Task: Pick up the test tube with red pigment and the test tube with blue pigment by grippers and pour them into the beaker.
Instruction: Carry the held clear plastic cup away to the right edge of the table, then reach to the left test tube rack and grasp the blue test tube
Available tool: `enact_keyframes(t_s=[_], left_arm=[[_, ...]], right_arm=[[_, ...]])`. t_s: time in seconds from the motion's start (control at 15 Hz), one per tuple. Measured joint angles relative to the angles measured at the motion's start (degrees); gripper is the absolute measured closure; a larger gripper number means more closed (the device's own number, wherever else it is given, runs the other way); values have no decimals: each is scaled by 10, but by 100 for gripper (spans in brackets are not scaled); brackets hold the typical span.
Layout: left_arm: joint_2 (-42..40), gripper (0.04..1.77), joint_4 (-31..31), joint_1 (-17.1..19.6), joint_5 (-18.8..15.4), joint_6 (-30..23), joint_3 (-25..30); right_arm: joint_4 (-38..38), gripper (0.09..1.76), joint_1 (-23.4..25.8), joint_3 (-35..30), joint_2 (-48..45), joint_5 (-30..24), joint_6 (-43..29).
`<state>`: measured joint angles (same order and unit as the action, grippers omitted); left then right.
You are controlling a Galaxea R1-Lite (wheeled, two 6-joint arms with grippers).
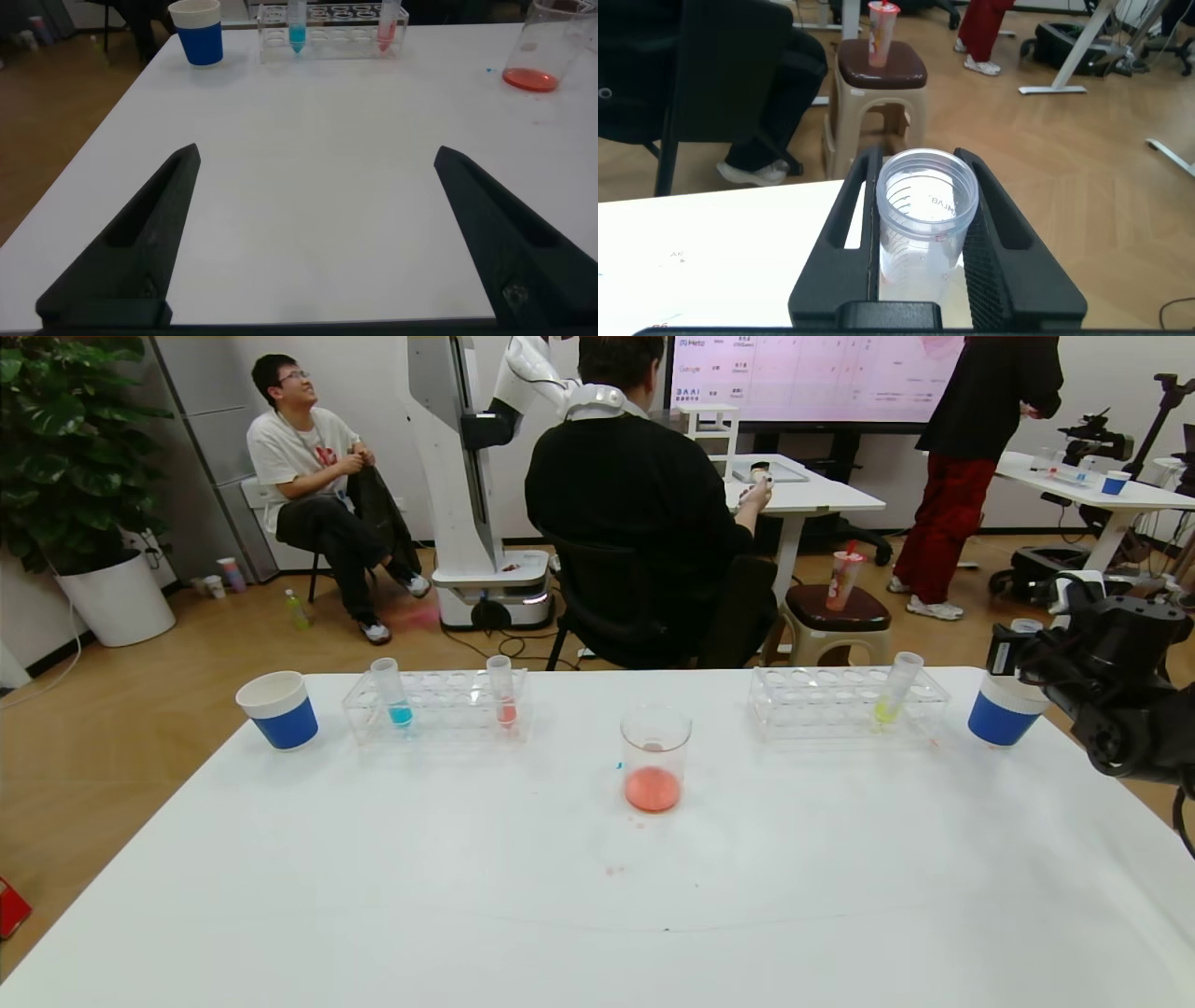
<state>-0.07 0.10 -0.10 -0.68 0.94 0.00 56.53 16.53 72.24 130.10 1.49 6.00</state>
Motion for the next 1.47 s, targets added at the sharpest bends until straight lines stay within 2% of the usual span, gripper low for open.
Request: enact_keyframes(t_s=[0.87, 0.93, 1.0, 1.07, 1.13, 1.2, 1.27, 1.47], left_arm=[[0, 6, 0, 0, 0, 0, 0], [0, 6, 0, 0, 0, 0, 0], [0, 6, 0, 0, 0, 0, 0], [0, 6, 0, 0, 0, 0, 0], [0, 6, 0, 0, 0, 0, 0], [0, 6, 0, 0, 0, 0, 0], [0, 6, 0, 0, 0, 0, 0], [0, 6, 0, 0, 0, 0, 0]], right_arm=[[5, 134, 17, -13, 20, -8, -21], [5, 129, 17, -14, 20, -8, -21], [6, 108, 18, -14, 20, -8, -21], [7, 77, 18, -14, 20, -8, -21], [8, 38, 19, -14, 20, -8, -21], [8, 16, 19, -14, 20, -8, -21], [8, 11, 18, -13, 20, -7, -21], [9, 11, 12, -13, 16, -8, -21]])
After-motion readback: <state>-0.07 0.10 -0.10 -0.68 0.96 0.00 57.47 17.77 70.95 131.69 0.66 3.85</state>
